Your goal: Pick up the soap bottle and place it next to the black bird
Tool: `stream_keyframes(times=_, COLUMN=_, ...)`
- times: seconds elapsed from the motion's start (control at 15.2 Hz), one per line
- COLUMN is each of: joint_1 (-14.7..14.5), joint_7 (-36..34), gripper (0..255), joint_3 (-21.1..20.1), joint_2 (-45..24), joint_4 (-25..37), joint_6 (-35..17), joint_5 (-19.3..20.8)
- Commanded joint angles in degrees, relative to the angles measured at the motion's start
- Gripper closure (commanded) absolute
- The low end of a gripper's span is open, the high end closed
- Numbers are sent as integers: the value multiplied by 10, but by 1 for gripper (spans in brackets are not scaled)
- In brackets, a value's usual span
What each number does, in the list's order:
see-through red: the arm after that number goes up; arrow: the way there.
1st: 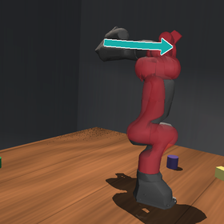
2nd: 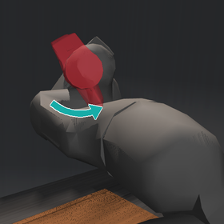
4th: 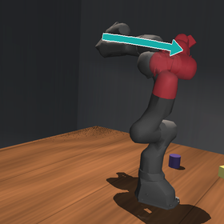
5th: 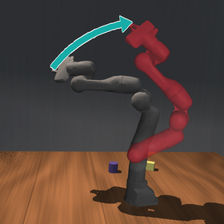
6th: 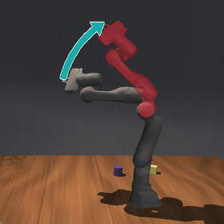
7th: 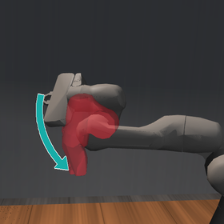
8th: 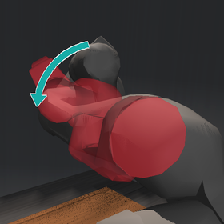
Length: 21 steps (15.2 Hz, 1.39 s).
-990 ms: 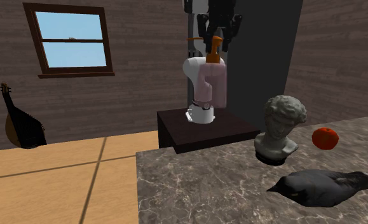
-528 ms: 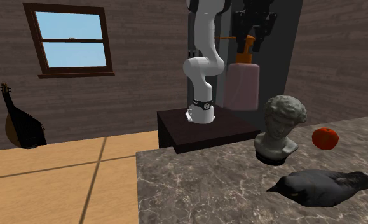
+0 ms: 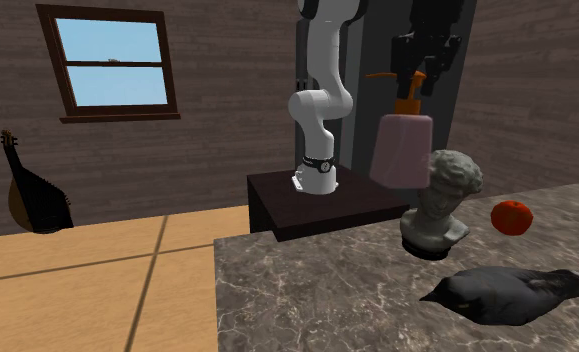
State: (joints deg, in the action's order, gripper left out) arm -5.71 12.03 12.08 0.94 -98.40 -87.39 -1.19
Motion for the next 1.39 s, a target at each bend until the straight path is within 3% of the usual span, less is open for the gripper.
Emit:
stream_keyframes(times=0.0, joint_1=0, joint_7=1, gripper=255, joint_3=0, joint_2=0, joint_4=-16, joint_6=-16, joint_5=0)
stream_keyframes(times=1.32, joint_1=1, joint_7=6, gripper=255, joint_3=1, joint_2=-15, joint_4=-153, joint_6=-168, joint_5=-3)
